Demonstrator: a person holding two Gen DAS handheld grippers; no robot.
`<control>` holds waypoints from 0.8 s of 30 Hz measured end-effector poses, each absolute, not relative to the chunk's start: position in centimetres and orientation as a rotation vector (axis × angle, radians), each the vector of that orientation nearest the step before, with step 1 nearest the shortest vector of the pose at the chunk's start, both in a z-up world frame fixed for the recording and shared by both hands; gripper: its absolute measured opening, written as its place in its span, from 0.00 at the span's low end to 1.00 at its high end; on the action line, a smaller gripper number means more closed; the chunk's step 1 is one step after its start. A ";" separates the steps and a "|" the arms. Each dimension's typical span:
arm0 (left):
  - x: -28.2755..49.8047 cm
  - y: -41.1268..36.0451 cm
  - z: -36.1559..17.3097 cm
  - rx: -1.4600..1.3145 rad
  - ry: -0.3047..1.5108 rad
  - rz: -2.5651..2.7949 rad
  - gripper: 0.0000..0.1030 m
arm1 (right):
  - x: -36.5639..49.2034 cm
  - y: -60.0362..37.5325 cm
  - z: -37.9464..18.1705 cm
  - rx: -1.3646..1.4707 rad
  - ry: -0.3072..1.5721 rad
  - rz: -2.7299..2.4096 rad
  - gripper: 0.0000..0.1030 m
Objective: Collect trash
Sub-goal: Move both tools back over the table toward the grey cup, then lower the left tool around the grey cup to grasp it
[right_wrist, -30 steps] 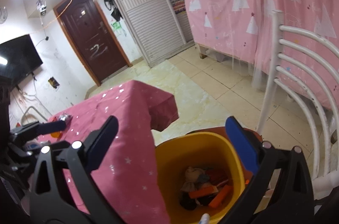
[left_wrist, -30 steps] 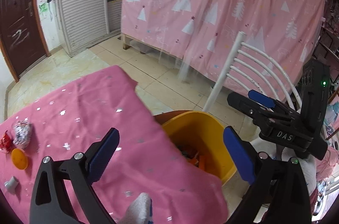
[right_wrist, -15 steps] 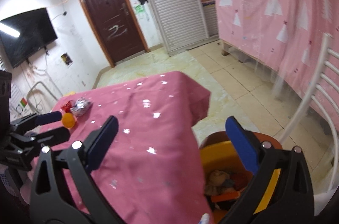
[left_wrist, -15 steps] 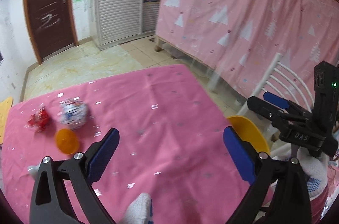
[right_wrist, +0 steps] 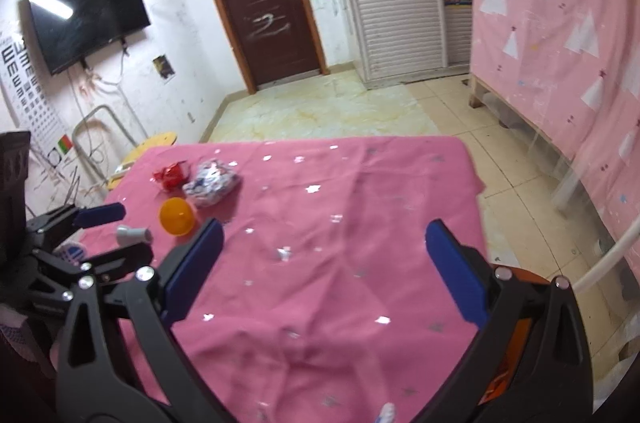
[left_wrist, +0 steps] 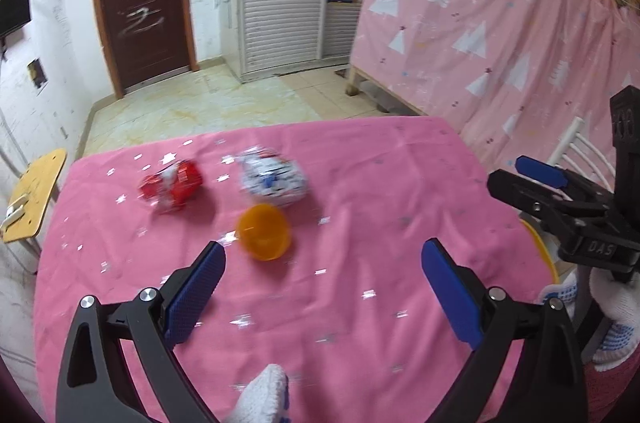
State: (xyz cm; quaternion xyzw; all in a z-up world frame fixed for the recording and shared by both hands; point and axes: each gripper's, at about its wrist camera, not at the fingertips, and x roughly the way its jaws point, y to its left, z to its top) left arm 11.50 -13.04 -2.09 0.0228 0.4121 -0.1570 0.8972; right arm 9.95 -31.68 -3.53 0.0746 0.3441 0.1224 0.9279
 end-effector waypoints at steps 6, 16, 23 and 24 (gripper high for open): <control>12.5 -9.0 -3.1 0.023 0.876 -0.258 0.88 | 10.9 -27.9 -4.0 0.117 0.735 0.310 0.94; 14.0 -5.1 -5.5 0.038 0.923 -0.206 0.88 | 12.3 -23.3 -5.0 0.065 0.781 0.365 0.94; 14.3 -4.8 -7.0 0.086 0.939 -0.211 0.88 | 13.0 -21.4 -5.7 0.034 0.809 0.381 0.94; 14.3 -4.8 -7.1 0.087 0.940 -0.217 0.86 | 13.1 -21.1 -5.8 0.029 0.813 0.383 0.94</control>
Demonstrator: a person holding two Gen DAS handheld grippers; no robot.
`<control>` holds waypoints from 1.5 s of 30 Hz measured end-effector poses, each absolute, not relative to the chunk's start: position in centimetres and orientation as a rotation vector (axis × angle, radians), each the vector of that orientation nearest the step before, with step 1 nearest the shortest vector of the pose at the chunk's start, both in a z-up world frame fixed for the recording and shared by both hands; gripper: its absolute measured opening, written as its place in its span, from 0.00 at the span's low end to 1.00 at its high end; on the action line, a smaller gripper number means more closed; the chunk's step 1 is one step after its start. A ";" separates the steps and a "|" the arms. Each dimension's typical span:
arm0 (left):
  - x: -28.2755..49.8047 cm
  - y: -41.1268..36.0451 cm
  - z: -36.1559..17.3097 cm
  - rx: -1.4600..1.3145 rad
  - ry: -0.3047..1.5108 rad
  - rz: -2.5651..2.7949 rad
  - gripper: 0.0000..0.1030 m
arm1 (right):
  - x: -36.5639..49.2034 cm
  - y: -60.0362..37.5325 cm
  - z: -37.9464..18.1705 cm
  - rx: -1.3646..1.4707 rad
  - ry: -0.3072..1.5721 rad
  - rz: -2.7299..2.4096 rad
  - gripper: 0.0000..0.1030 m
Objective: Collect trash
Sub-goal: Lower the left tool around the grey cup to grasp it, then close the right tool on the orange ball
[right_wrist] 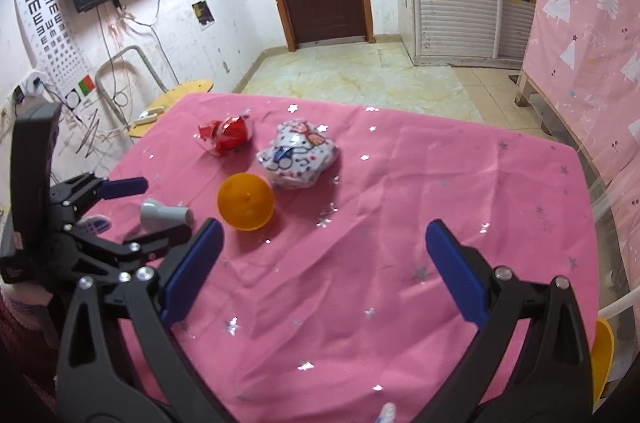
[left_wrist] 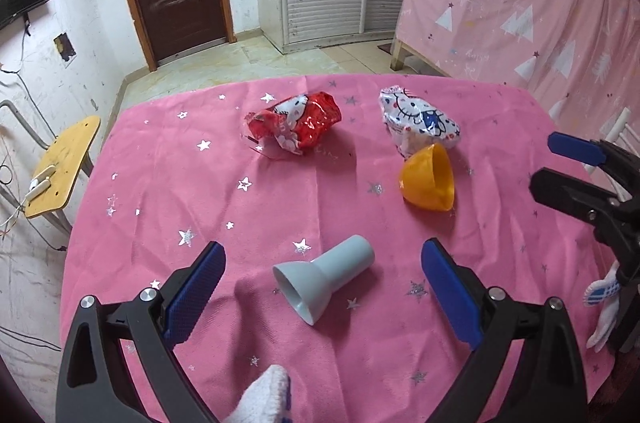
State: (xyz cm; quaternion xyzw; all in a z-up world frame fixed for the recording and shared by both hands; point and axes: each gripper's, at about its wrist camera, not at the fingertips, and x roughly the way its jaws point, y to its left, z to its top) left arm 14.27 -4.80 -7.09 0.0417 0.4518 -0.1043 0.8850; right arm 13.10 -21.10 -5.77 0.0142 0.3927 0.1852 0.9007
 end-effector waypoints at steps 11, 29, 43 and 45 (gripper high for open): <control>14.2 -4.1 -8.3 0.115 0.944 -0.249 0.46 | 13.7 -18.2 -6.1 -0.013 0.835 0.404 0.94; 13.4 1.0 -7.2 0.034 0.914 -0.213 0.41 | 15.3 -13.7 -7.6 -0.052 0.874 0.442 0.94; 13.9 2.0 -7.5 0.002 0.925 -0.178 0.41 | 16.0 -12.9 -8.4 -0.055 0.903 0.437 0.39; 13.8 2.0 -7.3 0.002 0.923 -0.175 0.41 | 15.8 -13.0 -8.1 -0.050 0.894 0.445 0.39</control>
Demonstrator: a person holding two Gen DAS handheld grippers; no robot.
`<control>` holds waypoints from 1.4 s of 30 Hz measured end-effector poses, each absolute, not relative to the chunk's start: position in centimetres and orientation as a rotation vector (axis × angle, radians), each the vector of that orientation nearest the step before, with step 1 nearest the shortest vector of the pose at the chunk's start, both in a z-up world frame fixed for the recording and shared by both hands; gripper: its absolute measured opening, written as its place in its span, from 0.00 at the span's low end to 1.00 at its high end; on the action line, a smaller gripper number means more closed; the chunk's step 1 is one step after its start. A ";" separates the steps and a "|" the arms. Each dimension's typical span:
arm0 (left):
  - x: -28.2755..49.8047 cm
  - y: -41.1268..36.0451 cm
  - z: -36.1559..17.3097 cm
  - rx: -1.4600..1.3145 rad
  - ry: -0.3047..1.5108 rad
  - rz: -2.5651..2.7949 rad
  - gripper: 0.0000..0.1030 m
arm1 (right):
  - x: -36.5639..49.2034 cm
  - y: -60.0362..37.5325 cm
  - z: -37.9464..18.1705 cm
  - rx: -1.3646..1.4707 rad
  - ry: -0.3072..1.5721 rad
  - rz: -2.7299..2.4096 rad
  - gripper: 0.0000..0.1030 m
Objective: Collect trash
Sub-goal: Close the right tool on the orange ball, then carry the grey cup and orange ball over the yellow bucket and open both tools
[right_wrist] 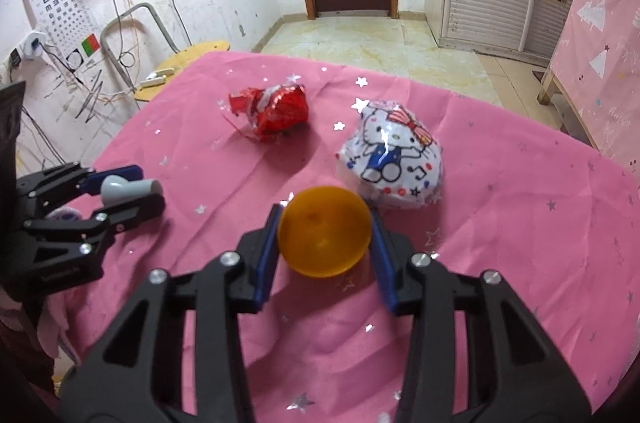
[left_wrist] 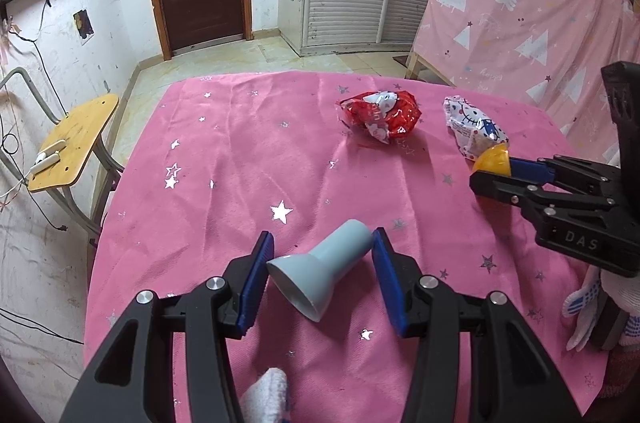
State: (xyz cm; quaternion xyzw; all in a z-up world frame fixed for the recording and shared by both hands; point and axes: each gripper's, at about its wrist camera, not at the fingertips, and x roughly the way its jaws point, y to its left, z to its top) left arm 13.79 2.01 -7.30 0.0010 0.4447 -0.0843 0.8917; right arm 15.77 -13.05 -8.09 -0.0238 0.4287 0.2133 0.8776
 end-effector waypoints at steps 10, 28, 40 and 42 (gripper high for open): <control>12.8 0.0 -4.9 0.033 0.882 -0.173 0.41 | 14.0 -15.3 -5.8 -0.006 0.830 0.454 0.39; 10.4 -11.0 -0.1 0.151 0.803 -0.291 0.41 | 8.8 -28.9 -2.6 0.158 0.677 0.309 0.39; 8.8 -20.0 0.7 0.226 0.783 -0.424 0.41 | 4.6 -39.1 -2.9 0.245 0.631 0.146 0.39; 8.6 -21.4 0.7 0.238 0.782 -0.442 0.41 | 3.9 -40.6 -3.0 0.258 0.626 0.119 0.39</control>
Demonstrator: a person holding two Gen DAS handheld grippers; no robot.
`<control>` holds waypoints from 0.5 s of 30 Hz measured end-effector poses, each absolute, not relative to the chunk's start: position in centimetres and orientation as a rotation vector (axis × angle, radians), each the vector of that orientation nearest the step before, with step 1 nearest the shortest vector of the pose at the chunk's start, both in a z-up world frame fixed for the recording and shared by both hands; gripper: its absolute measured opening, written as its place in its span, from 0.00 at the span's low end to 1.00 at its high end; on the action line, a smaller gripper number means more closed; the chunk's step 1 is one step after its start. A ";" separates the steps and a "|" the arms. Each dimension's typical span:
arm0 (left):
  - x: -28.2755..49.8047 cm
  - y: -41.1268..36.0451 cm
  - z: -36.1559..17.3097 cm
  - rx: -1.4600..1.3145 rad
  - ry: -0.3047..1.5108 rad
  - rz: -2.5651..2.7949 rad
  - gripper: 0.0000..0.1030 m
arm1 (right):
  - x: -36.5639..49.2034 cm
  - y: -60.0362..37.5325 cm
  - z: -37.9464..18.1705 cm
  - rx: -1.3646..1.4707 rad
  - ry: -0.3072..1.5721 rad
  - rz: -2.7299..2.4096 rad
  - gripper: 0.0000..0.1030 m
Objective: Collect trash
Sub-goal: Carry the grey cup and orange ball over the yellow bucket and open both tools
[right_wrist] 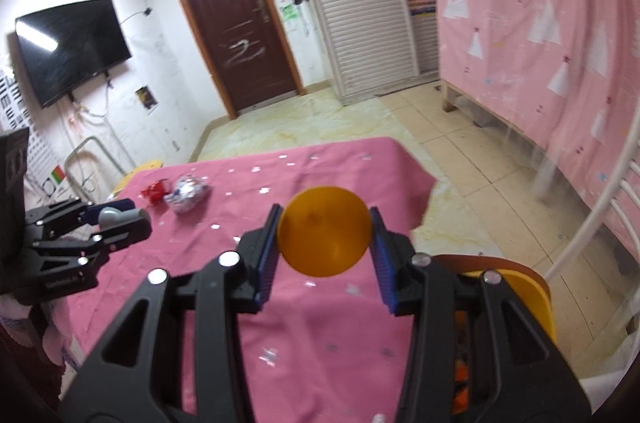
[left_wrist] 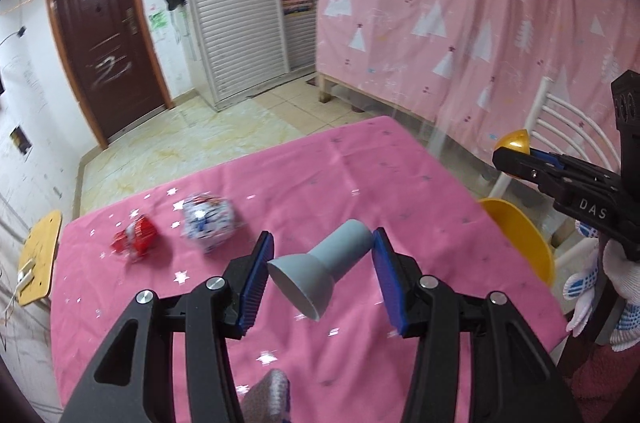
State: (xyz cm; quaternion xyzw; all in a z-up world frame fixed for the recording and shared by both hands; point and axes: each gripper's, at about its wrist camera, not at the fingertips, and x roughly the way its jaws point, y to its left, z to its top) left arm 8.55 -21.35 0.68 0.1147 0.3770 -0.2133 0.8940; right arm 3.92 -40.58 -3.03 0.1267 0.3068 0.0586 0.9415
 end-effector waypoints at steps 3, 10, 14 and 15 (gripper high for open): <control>8.0 -23.5 0.8 0.257 0.776 -0.474 0.41 | 3.0 -42.5 -3.4 0.274 0.622 0.077 0.39; 7.0 -27.7 1.1 0.281 0.767 -0.531 0.41 | 1.2 -46.4 -5.4 0.303 0.645 -0.013 0.39; 6.8 -30.1 0.9 0.291 0.773 -0.559 0.41 | 0.6 -48.1 -6.5 0.330 0.655 -0.047 0.69; 6.8 -30.7 0.9 0.295 0.774 -0.566 0.41 | 0.6 -48.6 -6.7 0.340 0.651 -0.058 0.72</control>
